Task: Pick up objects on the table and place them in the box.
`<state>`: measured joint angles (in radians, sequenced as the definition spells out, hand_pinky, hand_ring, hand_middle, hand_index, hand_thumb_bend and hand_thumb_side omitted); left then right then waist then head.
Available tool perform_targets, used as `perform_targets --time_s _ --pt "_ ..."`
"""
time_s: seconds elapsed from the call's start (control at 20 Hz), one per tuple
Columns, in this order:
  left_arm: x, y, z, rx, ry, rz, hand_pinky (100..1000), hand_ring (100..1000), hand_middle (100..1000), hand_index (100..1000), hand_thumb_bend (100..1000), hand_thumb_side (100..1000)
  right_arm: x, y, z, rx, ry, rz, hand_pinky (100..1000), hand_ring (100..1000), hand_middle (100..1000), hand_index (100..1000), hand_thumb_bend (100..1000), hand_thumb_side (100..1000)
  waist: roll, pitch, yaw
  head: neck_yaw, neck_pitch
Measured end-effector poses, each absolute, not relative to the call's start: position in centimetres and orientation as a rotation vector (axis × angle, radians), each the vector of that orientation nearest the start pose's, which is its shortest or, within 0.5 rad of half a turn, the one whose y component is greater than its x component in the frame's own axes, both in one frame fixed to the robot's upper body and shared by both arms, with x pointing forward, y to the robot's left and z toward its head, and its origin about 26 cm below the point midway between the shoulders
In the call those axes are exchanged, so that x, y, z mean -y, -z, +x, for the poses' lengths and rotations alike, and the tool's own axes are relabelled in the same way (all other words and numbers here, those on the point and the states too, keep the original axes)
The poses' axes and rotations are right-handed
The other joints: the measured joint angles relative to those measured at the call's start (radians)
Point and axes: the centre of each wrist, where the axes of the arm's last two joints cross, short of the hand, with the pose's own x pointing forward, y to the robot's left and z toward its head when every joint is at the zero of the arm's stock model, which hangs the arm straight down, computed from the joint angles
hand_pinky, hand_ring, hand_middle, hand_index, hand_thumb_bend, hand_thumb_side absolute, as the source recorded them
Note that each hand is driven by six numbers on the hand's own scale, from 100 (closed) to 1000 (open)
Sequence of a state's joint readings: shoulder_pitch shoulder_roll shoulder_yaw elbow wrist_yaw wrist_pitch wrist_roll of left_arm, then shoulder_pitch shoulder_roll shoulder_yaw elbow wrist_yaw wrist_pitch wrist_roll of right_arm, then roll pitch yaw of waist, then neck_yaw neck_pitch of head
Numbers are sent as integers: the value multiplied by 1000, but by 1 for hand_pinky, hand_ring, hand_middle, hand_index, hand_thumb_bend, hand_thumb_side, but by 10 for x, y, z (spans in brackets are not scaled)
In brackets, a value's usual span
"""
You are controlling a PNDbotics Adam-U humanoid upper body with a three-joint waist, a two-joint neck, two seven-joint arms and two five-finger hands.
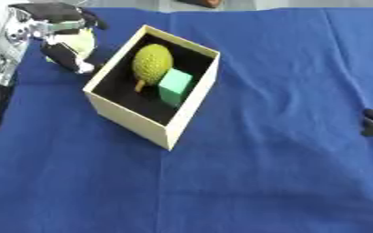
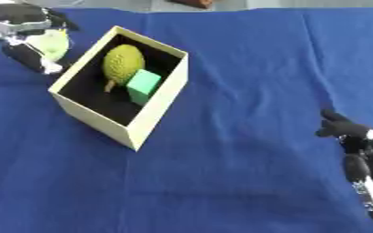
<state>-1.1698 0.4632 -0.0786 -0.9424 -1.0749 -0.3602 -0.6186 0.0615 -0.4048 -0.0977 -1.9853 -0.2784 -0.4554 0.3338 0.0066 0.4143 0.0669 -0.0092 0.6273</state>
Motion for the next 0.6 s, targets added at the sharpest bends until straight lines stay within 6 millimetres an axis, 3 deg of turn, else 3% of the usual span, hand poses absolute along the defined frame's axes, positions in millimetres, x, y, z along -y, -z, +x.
perform_targets --time_s 0.2,0.3,0.6 --pt "-263 -316 485 1374 1737 1063 1000 967 876 982 427 377 329 -119 249 2314 -564 90 1000 1000 685 812 100 512 2 2 3 0 -3" --pt "-263 -318 484 1370 1710 1092 1000 969 877 985 436 380 329 -120 249 2310 -567 90 1000 1000 684 811 100 510 3 2 4 0 -3" --pt "-270 -321 483 1358 1623 1153 1000 962 871 986 335 328 329 -119 249 2302 -575 88 1000 1000 683 810 100 509 -4 3 6 -1 -3"
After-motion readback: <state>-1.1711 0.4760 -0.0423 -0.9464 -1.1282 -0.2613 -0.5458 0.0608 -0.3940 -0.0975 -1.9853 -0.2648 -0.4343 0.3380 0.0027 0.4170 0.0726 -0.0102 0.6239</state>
